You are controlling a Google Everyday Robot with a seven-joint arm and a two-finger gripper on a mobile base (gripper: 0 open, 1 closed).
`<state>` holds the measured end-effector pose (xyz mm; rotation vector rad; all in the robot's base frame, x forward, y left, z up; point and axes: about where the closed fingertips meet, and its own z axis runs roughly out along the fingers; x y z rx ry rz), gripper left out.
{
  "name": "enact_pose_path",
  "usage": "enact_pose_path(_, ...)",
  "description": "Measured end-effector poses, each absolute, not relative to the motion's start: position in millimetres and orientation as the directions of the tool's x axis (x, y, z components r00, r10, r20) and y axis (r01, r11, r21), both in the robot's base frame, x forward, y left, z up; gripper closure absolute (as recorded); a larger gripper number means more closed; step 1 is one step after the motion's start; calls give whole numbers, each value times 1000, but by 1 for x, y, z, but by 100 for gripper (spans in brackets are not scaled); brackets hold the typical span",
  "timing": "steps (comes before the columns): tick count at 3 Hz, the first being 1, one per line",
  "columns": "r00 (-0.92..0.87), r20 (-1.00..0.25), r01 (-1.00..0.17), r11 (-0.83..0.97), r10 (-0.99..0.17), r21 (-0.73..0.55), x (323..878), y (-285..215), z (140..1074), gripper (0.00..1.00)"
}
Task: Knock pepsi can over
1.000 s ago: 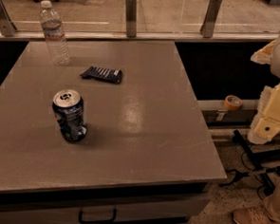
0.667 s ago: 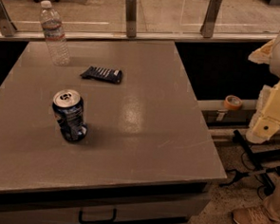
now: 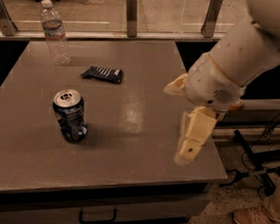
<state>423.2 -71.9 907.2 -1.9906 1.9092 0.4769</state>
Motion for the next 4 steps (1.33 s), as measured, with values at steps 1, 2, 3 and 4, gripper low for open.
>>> enact_pose_path(1,78,-630,-990,-134,-773,41,415,-12,888,0)
enact_pose_path(2,77,-672,-988,-149,-737,49,411,3,896,0)
enact_pose_path(3,76,-669,-989,-139,-739,42,408,2,897,0)
enact_pose_path(4,68,-729,-991,-132,-681,31,415,19,888,0)
